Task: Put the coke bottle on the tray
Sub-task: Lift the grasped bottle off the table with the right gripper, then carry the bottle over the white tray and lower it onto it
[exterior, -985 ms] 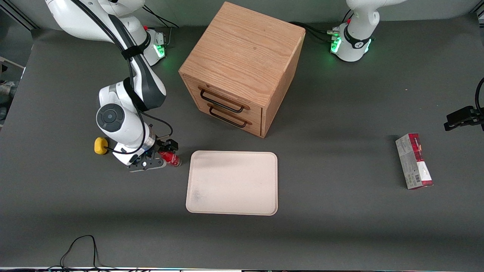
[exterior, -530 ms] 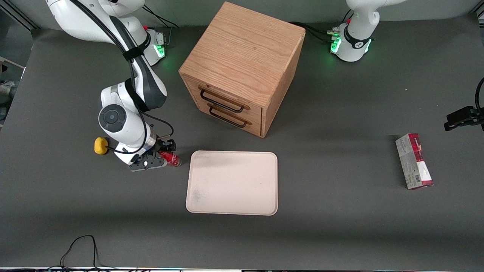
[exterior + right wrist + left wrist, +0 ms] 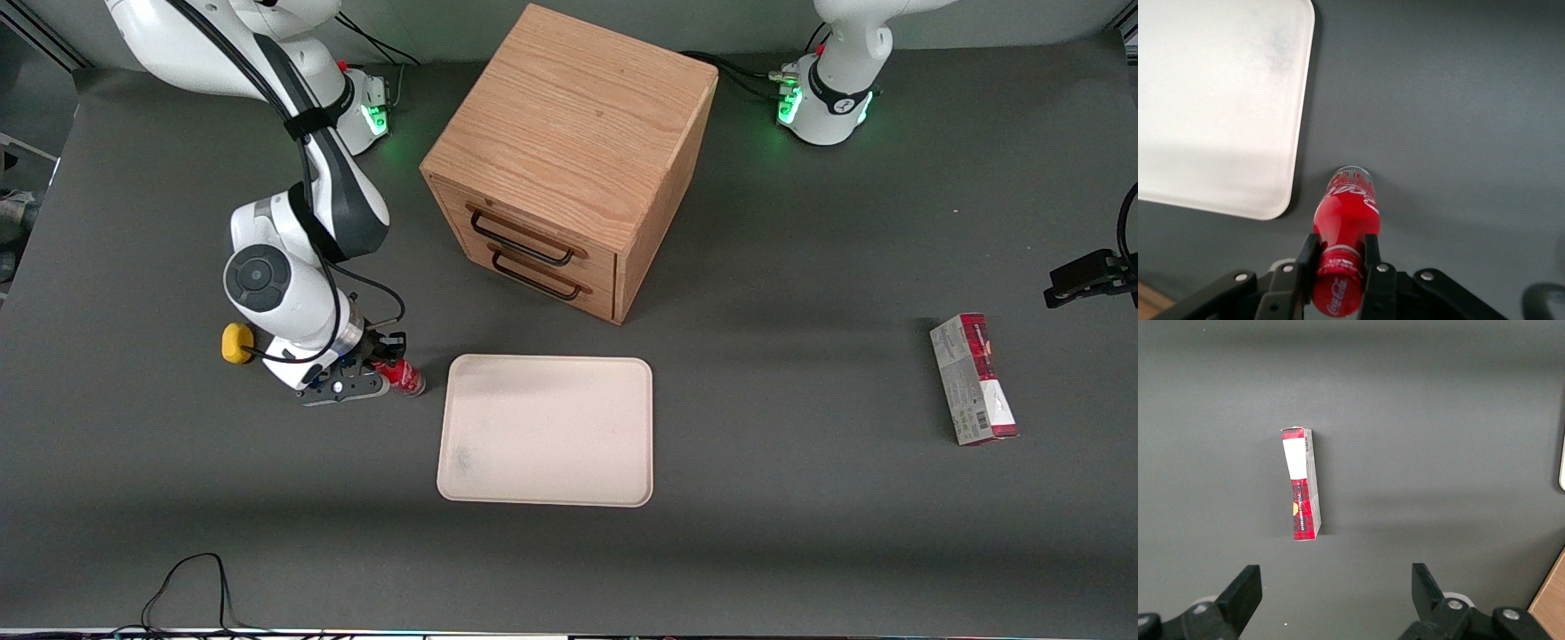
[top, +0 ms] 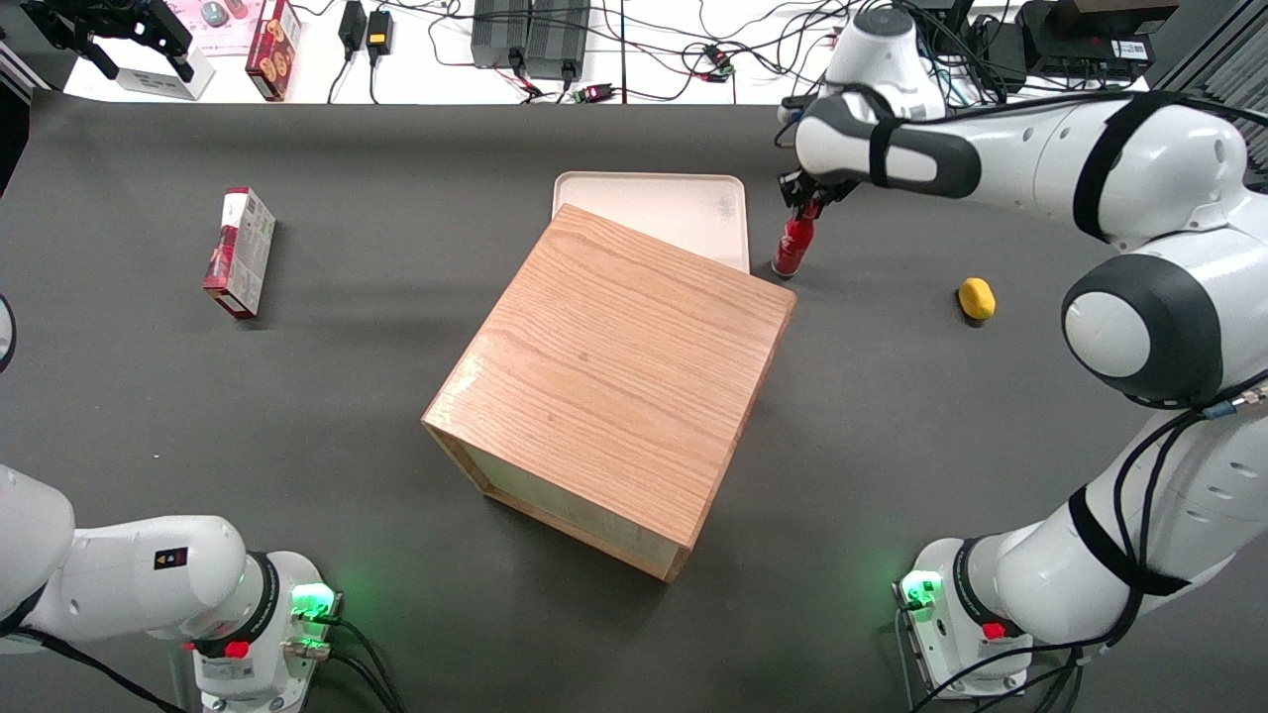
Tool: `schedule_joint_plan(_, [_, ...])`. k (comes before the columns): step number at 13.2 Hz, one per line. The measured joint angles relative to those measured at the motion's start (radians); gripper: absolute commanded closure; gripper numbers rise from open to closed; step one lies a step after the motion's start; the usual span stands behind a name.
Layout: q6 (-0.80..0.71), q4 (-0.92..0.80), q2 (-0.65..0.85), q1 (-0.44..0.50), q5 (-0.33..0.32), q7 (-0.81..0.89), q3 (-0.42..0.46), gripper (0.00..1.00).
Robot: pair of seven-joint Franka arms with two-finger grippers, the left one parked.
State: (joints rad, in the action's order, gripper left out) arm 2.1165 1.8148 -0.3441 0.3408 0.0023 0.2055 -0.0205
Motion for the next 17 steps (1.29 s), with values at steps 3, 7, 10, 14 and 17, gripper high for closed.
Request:
schedule_joint_plan(3, [-0.216,-0.175,0.010,-0.001,0.000,0.000,-0.004,1.00])
schedule_joint_plan(7, [-0.500,-0.412,0.034,-0.001,0.000,0.000,-0.010,1.00])
schedule_joint_plan(10, [-0.631,-0.548,0.042,-0.001,0.009,0.000,-0.011,1.00])
schedule_joint_plan(14, [-0.645,-0.648,0.001,-0.001,0.039,0.018,-0.001,1.00])
schedule_joint_plan(17, [-0.644,-0.784,-0.120,0.008,0.041,0.107,0.049,1.00])
